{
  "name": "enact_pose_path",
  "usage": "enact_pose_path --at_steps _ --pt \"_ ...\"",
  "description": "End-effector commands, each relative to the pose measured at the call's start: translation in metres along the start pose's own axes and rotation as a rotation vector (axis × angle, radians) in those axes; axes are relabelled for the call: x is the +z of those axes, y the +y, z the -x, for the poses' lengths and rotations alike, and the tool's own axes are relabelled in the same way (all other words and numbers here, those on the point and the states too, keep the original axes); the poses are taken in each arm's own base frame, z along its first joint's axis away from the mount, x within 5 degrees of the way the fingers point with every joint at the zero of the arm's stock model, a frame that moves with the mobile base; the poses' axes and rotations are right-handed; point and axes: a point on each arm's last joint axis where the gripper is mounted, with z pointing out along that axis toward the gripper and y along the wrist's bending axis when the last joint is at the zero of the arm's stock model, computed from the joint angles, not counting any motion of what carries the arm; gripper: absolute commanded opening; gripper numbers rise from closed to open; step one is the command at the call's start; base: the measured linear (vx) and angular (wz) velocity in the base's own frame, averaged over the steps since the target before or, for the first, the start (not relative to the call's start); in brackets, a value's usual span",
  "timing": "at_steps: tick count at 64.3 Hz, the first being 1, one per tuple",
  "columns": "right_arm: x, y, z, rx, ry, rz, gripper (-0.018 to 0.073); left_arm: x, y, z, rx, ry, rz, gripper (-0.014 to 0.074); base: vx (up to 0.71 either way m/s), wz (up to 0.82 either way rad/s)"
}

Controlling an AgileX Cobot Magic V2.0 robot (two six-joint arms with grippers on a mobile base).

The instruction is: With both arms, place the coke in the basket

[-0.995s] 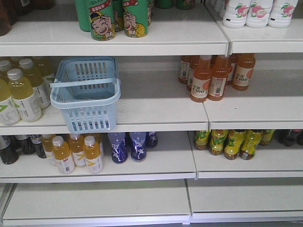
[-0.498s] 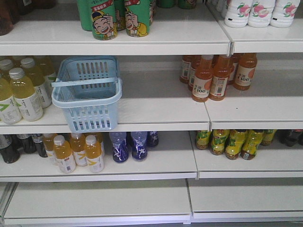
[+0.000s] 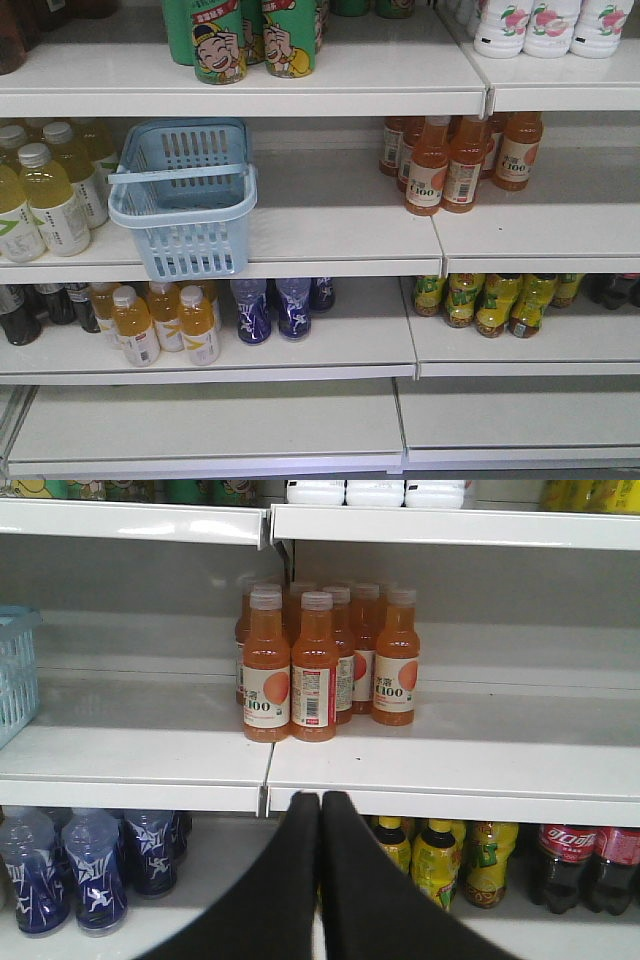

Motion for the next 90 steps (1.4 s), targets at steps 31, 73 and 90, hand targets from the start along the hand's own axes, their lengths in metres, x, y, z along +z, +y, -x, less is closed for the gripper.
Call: enact_pose_path --at_steps 31,73,90 --pt "-0.001 0.000 0.004 -0.012 -0.076 -0.008 -0.0010 0.002 -0.009 0.104 0.025 -0.185 -0.016 -0.0006 0.00 -0.01" --pt "-0.001 0.000 0.004 -0.012 -0.076 -0.008 -0.0010 0.104 -0.012 0.134 -0.021 0.083 0.006 -0.0004 0.00 0.00" --pt "-0.001 0.000 0.004 -0.012 -0.076 -0.008 -0.0010 0.104 -0.012 0.135 -0.017 0.079 0.006 0.0009 0.00 0.00"
